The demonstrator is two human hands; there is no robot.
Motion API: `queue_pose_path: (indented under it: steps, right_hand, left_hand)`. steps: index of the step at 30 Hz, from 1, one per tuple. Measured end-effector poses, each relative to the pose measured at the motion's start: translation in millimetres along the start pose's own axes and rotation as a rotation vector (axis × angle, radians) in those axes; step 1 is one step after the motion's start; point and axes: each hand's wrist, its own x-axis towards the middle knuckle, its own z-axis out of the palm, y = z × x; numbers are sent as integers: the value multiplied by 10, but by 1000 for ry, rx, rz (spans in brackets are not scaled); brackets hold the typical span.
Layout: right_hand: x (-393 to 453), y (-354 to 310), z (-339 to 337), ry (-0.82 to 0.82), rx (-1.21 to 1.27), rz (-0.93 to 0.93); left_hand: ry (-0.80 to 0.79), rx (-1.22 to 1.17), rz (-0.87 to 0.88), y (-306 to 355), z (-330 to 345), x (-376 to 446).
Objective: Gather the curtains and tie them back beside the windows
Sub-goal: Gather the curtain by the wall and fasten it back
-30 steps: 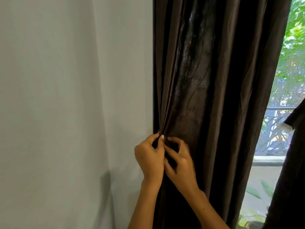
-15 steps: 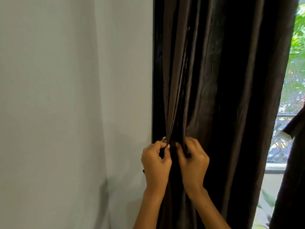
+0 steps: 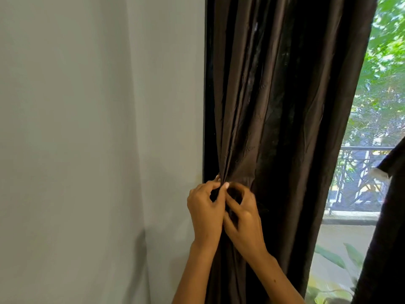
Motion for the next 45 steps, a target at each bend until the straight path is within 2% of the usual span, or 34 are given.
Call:
queue_pose_path:
  steps: [2,4,6,8,9,13,15,17,20,23,26,29,32,34,36,39,41,43,45]
  right_hand:
    - [26,56,-39,116,-1,38]
    - [91,93,-112,283,85,227]
    - [194,110,-183,278,319,444]
    - [267,149,-178,229,480,518]
    - [286,149,-168,238,454,478]
    - [217,59,-63,390,42,214]
    - [145,-50,18,329,-48,158]
    - [92,-146,68,217,-23,205]
    - [76,-161,142,153,71,281]
    - [43,-104,181,82,-55,188]
    - [63,-62,160,-26,-52,119]
    - [100,-7,56,-3,3,27]
    - [177,87,-43,277,0,174]
    - [258,128,-94,377,-69,345]
    - [315,163,-108,351,-7,435]
    - [415,126,-162,289,342,488]
    - [461,111,-173,245,453,497]
    - [475,114,-150,232,450,438]
    - [455,116,-107,313,307,318]
  left_hand:
    - [20,-12,-6,-20,-23,42]
    - [32,-18,-11,-39,-47,76]
    - [31,-15,-21,-58,-57,93]
    - [23,-12,-30,-76,-46,96]
    - [25,-8,-31,-88,-39,95]
    - [58,13,-19,-109,-13,89]
    - [57,2,-1,-93,-11,72]
    - [36,-19,16,-77,-11,53]
    - [7,-54,20,-81,-25,29]
    - [-23,-70,14,-110,-52,42]
    - [-12,-2,-3,-136,-50,95]
    - [12,40,-16,-148,-58,140]
    - [28,63,-22,-172,-79,168]
    - [17,75,-3,-181,-71,161]
    - [10,83,17,-179,-45,143]
    - [7,73,9,-174,-16,133]
    - [7,77,9,-184,-4,140]
    - [4,80,8,-193,-1,136]
    - [1,81,2,-189,9,125]
